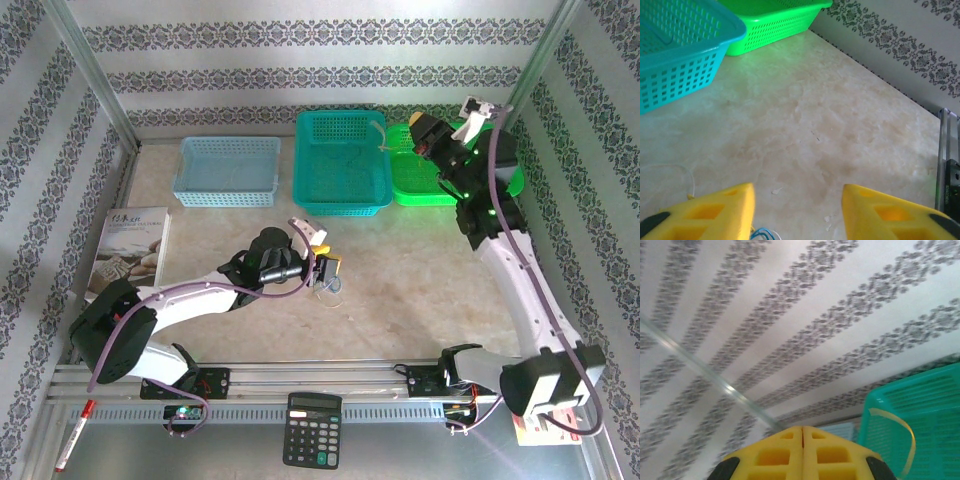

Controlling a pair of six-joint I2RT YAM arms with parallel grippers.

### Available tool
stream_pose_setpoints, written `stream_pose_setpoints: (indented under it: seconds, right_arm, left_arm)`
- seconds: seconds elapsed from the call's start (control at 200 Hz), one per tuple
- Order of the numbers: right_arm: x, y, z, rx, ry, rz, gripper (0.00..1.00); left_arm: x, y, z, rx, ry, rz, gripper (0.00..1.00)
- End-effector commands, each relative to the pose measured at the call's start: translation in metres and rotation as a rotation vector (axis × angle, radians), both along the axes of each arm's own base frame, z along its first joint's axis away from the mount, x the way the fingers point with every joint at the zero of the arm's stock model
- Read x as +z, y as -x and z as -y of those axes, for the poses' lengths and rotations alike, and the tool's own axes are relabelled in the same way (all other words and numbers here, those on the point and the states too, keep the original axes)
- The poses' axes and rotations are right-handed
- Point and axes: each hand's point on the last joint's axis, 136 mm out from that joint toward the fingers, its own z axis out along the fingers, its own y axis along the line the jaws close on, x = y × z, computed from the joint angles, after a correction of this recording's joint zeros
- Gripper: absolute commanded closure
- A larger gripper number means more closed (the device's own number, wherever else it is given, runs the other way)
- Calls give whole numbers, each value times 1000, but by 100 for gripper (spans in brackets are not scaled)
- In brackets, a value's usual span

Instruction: Untangle the cables

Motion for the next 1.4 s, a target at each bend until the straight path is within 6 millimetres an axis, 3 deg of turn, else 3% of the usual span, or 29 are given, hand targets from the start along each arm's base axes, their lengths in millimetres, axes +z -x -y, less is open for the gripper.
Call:
stream_pose_setpoints:
  seconds: [0.0, 0.115, 0.395, 0.679, 0.879, 0.934, 1.019, 1.084, 1.394]
  right_arm:
    - [8, -25, 28, -174, 104, 74, 100]
    - [-8, -52, 46, -269, 136, 46, 100]
    - [-59, -115, 85, -449, 155, -50, 100]
    - [-107, -176, 131, -622, 229, -110, 100]
    - [-151, -206, 159, -662, 261, -207, 100]
    - [-165, -211, 164, -651, 273, -245, 99]
    - [-176, -214, 164, -606, 287, -271, 63]
    - [-180, -212, 160, -581, 300, -280, 48]
    - [-152, -182, 133, -441, 255, -226, 45]
  left_arm:
    - [22, -6, -8, 57, 61, 27, 45]
    - [34, -9, -15, 95, 78, 46, 35]
    - [61, -18, -28, 171, 106, 98, 0]
    - [73, -28, -32, 210, 94, 96, 0]
    - [76, -34, -39, 250, 90, 104, 0]
    - [76, -36, -40, 262, 90, 102, 0]
    - [76, -38, -40, 265, 91, 100, 0]
    - [74, -39, -40, 266, 90, 94, 0]
    - [72, -44, -43, 299, 104, 65, 0]
